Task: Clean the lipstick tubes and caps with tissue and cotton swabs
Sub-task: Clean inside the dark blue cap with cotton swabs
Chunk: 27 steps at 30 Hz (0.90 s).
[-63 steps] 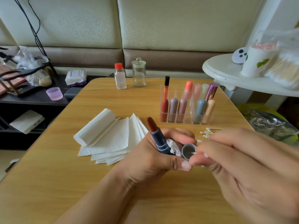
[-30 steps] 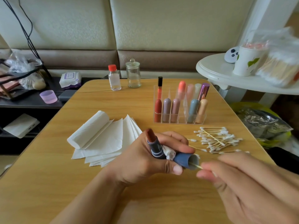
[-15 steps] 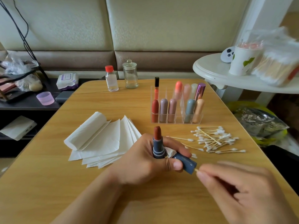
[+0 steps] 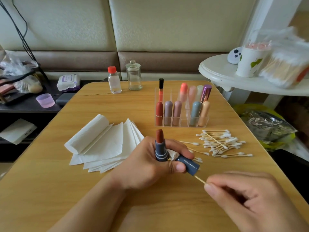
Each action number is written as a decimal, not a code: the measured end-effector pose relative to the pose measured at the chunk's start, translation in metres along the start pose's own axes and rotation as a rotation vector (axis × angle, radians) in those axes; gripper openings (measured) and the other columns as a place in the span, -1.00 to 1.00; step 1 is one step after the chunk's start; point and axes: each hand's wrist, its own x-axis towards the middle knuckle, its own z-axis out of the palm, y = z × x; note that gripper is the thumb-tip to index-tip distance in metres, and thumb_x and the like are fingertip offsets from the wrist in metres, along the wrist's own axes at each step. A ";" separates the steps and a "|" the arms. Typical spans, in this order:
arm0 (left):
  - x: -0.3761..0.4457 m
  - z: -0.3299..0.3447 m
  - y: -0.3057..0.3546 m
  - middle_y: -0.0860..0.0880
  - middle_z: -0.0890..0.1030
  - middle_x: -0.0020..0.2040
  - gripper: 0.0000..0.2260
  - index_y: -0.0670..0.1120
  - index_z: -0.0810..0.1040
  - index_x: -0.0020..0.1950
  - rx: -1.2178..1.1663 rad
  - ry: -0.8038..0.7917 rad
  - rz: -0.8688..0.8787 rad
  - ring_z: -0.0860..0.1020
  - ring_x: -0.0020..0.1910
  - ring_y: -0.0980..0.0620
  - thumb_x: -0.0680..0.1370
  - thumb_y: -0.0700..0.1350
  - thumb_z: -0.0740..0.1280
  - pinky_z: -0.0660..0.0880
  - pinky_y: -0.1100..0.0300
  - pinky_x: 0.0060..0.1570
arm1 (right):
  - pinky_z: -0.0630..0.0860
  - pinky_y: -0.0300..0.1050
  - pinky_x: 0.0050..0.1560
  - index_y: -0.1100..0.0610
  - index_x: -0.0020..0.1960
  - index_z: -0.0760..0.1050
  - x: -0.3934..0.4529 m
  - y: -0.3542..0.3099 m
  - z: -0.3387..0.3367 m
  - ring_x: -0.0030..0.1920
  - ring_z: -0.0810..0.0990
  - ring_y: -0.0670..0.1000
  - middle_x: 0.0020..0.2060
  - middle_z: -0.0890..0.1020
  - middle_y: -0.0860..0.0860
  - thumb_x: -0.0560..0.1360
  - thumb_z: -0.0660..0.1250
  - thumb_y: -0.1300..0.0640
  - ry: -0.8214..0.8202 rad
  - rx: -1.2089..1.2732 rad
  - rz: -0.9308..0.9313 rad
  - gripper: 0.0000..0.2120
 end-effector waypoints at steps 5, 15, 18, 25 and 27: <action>0.000 0.002 0.000 0.05 0.67 -0.06 -0.83 0.03 0.72 -0.08 -0.036 0.012 0.002 0.62 0.01 0.04 0.38 -0.17 0.49 0.53 0.18 0.05 | 0.27 -0.19 -0.60 -0.09 -0.20 0.64 -0.003 0.004 -0.004 -0.58 0.38 -0.07 -0.53 0.53 -0.02 0.42 0.33 -0.17 0.156 0.050 0.061 -0.81; 0.000 -0.001 0.001 0.06 0.68 -0.05 -0.80 0.03 0.71 -0.08 0.012 0.027 0.015 0.63 0.02 0.06 0.39 -0.24 0.49 0.50 0.26 0.05 | 0.26 -0.19 -0.60 -0.06 -0.19 0.63 0.002 0.005 -0.010 -0.58 0.36 -0.11 -0.53 0.51 0.00 0.43 0.32 -0.19 0.106 0.087 0.087 -0.78; 0.001 -0.001 0.001 0.11 0.67 -0.08 -0.74 0.06 0.72 -0.10 0.017 0.049 0.021 0.63 -0.03 0.13 0.39 -0.30 0.45 0.49 0.31 -0.01 | 0.25 -0.27 -0.57 -0.08 -0.24 0.61 -0.003 0.004 -0.003 -0.55 0.33 -0.22 -0.51 0.50 -0.06 0.43 0.31 -0.20 0.040 0.033 0.085 -0.77; 0.000 -0.007 -0.001 -0.04 0.70 -0.09 -0.81 0.02 0.72 -0.07 -0.133 0.161 0.018 0.66 -0.08 -0.02 0.33 -0.12 0.54 0.60 0.13 -0.06 | 0.22 -0.19 -0.56 -0.06 -0.19 0.69 0.014 0.000 -0.018 -0.56 0.35 -0.11 -0.56 0.48 0.00 0.37 0.37 -0.36 0.028 0.378 0.122 -0.62; 0.001 -0.009 0.000 -0.07 0.69 -0.13 -0.82 -0.02 0.73 -0.11 -0.298 0.233 0.027 0.66 -0.12 -0.02 0.33 -0.21 0.56 0.59 0.20 -0.11 | 0.31 -0.23 -0.55 -0.11 -0.20 0.68 0.025 0.007 -0.019 -0.55 0.39 -0.13 -0.53 0.53 -0.08 0.41 0.38 -0.31 0.116 0.190 0.131 -0.71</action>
